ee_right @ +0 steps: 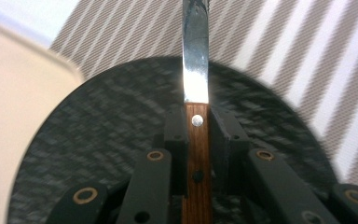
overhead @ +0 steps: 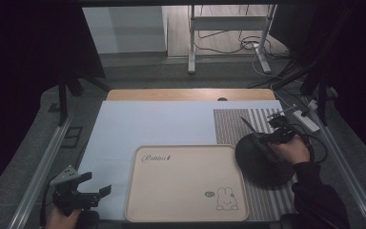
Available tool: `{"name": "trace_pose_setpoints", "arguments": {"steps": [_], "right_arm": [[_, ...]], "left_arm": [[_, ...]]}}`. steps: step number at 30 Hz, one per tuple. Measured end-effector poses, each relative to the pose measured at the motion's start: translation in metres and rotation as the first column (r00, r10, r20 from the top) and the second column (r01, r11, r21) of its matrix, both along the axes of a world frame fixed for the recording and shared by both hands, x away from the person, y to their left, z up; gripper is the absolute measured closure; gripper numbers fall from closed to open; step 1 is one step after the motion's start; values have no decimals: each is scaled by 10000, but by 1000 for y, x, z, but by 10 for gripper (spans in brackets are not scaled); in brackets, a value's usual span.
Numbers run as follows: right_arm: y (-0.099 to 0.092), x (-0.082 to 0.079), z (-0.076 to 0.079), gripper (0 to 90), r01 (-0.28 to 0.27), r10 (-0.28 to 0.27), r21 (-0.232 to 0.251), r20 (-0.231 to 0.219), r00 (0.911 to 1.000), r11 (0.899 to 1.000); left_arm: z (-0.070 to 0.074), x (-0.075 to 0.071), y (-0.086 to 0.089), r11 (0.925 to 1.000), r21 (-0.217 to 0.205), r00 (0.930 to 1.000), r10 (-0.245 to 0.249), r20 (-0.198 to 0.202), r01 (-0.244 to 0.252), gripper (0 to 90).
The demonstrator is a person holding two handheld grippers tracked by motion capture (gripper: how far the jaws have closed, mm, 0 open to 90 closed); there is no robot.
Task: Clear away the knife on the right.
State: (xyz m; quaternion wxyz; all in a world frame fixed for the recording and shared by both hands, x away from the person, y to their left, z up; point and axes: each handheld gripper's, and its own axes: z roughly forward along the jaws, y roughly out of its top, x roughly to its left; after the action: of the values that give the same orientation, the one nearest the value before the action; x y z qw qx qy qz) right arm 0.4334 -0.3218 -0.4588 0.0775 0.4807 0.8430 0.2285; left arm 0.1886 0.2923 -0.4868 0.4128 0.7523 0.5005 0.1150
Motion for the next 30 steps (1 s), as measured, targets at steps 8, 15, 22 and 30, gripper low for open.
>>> {"name": "trace_pose_setpoints", "arguments": {"steps": [8, 15, 22, 30], "right_arm": [[22, -24, -1, 770, -765, 765, -67, 37, 9971, 9971], [42, -43, -2, 770, -1357, 1357, 49, 41, 9907, 9907], [63, -64, -5, 770, -1885, 1885, 129, -5, 9821, 9820], [88, -89, -9, 770, -2525, 2526, 215, -14, 9676, 9674]], "left_arm": [[0, 0, 0, 10000, 1, 10000, -3, -6, 3, 25], [0, 0, 0, 10000, 2, 10000, -1, -7, 1, 25], [0, 0, 0, 10000, 31, 10000, -2, -4, 2, 25], [0, 1, -1, 9999, 114, 10000, 41, -37, -41, 29]]}}
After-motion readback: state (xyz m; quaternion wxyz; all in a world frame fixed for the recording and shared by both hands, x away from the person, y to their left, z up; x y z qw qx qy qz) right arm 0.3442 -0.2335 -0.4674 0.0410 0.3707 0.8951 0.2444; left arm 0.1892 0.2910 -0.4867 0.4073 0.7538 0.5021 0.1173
